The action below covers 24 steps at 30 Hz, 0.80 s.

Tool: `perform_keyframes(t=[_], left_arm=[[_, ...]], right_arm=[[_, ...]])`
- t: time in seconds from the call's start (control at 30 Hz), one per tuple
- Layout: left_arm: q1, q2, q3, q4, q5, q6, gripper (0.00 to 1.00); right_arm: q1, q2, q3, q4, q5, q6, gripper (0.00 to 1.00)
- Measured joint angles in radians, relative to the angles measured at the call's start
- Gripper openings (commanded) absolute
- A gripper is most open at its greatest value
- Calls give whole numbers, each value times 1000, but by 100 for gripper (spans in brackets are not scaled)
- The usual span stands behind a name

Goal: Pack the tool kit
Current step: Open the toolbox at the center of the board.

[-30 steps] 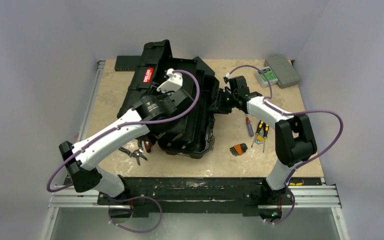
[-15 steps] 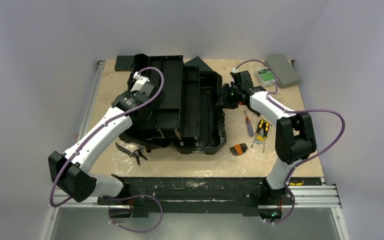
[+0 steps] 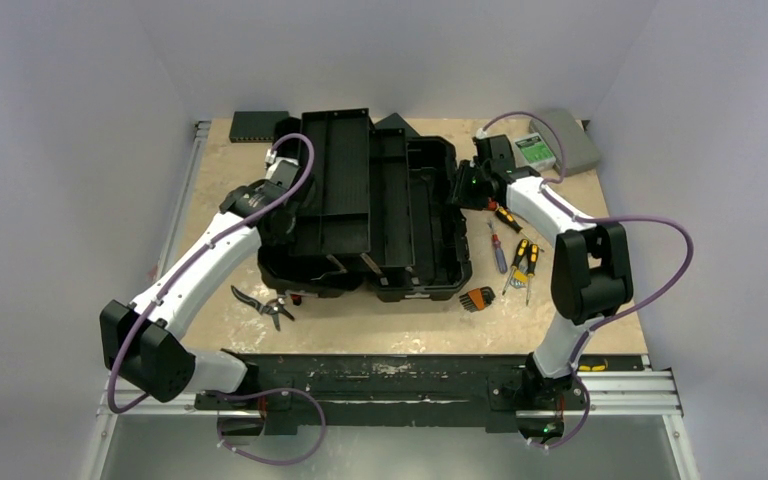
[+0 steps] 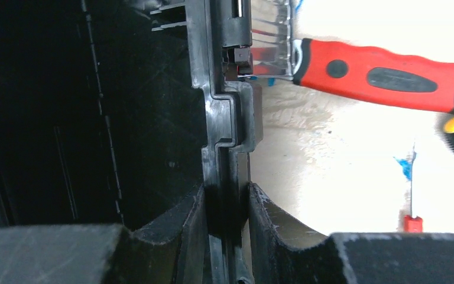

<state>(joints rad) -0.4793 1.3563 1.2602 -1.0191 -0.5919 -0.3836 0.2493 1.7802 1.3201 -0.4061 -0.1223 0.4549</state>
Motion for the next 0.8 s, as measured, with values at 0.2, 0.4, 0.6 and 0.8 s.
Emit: perform_keyframes(t=[0.2, 0.4, 0.6, 0.8], left_arm=[[8, 1, -14, 44, 89, -17, 0], [10, 1, -45, 103, 187, -33, 0], [9, 6, -90, 191, 288, -52, 0], [-20, 52, -143, 273, 373, -78, 0]], right_arm=[[-31, 0, 5, -6, 26, -18, 0], [-80, -3, 5, -13, 23, -42, 0], [-142, -8, 3, -29, 6, -66, 0], [-211, -16, 1, -45, 0, -84, 0]])
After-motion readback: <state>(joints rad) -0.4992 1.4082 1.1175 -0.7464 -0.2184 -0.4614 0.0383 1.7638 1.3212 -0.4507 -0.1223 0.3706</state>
